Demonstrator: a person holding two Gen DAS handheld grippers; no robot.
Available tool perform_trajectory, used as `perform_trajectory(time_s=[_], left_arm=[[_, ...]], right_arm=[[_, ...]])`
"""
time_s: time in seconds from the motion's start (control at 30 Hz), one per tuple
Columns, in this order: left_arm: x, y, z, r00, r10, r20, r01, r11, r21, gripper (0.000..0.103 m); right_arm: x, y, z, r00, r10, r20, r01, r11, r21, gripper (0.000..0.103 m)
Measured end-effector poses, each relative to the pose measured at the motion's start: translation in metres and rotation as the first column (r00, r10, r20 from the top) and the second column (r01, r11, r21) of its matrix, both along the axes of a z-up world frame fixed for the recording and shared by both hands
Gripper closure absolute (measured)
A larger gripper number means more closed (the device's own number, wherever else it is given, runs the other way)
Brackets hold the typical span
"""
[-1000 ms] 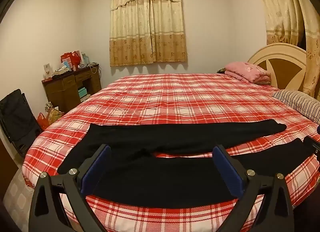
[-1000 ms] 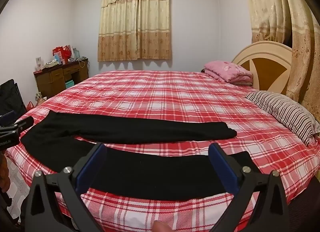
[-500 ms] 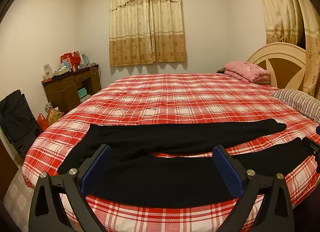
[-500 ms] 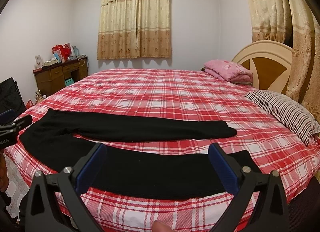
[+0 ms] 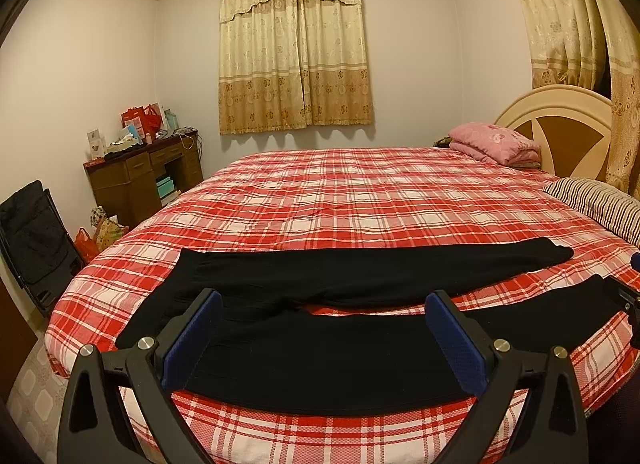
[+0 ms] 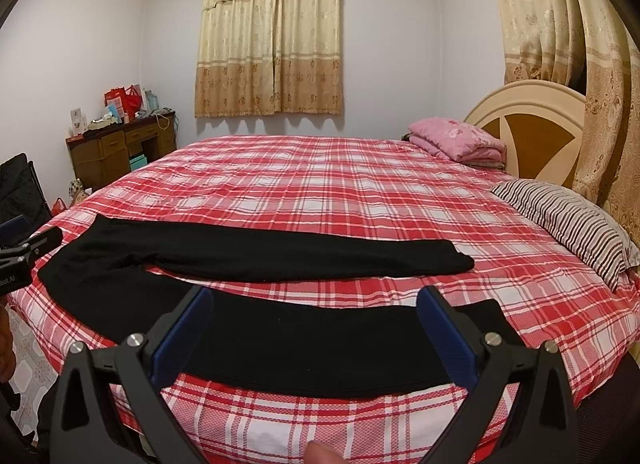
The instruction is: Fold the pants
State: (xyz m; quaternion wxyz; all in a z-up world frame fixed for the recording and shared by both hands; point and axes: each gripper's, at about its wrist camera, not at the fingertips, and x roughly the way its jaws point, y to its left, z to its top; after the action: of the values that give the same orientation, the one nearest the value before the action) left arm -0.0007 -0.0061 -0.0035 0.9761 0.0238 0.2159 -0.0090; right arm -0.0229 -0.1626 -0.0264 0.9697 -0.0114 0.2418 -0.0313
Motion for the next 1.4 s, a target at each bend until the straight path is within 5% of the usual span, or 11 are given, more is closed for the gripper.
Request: perform_trajectory(time_s=[1.4], left_arm=[[0.0052,0.0066,-0.0097,1.000,-0.005,-0.022,0.005,1.000,0.002,0.001]], right_arm=[[0.0052,0.0091,-0.0064,0.999,0.005,-0.034,-0.005,1.000,-0.008,0.000]])
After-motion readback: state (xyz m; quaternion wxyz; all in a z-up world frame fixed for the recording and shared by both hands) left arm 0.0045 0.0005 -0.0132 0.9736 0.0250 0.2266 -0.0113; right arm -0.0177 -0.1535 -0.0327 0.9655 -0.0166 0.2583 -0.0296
